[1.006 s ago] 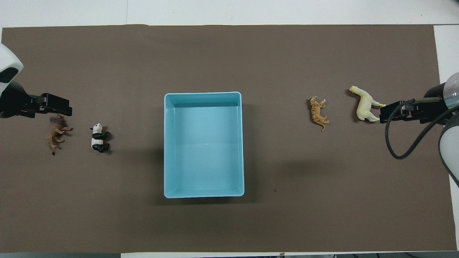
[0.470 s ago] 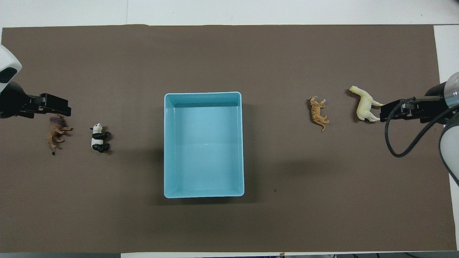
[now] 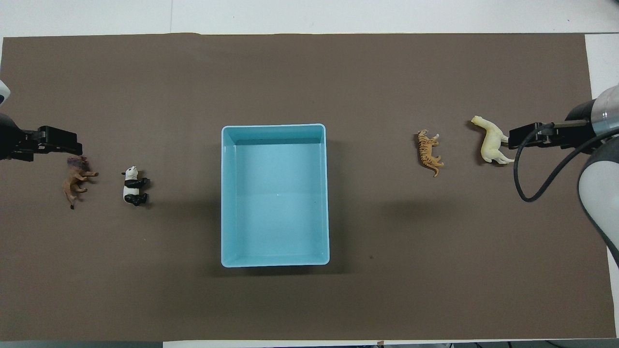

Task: Put all toys into storage box

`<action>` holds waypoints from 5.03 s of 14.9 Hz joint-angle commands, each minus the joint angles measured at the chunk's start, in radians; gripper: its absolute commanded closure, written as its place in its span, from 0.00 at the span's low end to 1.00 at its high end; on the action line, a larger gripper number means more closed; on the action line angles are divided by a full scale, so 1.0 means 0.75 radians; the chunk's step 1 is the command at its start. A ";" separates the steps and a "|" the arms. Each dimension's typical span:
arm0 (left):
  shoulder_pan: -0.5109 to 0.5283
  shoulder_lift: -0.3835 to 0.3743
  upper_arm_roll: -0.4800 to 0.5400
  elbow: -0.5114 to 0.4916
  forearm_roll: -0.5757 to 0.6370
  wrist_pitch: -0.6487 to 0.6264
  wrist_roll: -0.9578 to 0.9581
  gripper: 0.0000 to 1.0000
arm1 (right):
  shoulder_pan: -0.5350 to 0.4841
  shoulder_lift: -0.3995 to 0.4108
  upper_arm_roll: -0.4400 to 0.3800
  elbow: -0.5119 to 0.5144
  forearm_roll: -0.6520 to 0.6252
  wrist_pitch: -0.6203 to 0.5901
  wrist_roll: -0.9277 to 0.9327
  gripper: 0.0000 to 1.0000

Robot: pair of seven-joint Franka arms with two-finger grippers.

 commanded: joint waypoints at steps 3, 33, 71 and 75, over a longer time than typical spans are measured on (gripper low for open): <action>0.012 0.001 -0.011 -0.365 0.023 0.458 -0.200 0.00 | -0.050 0.124 0.013 -0.008 -0.002 0.168 -0.108 0.00; -0.170 0.267 -0.021 -0.014 0.003 0.244 -0.688 1.00 | -0.132 0.293 0.005 -0.401 -0.031 0.612 0.315 0.01; 0.267 0.318 -0.009 -0.411 0.103 0.917 -0.145 0.00 | 0.654 0.437 0.023 0.332 0.088 0.283 0.628 1.00; 0.271 0.333 -0.009 -0.409 0.103 0.949 -0.070 0.00 | 0.849 0.470 0.021 0.303 0.092 0.422 0.870 0.88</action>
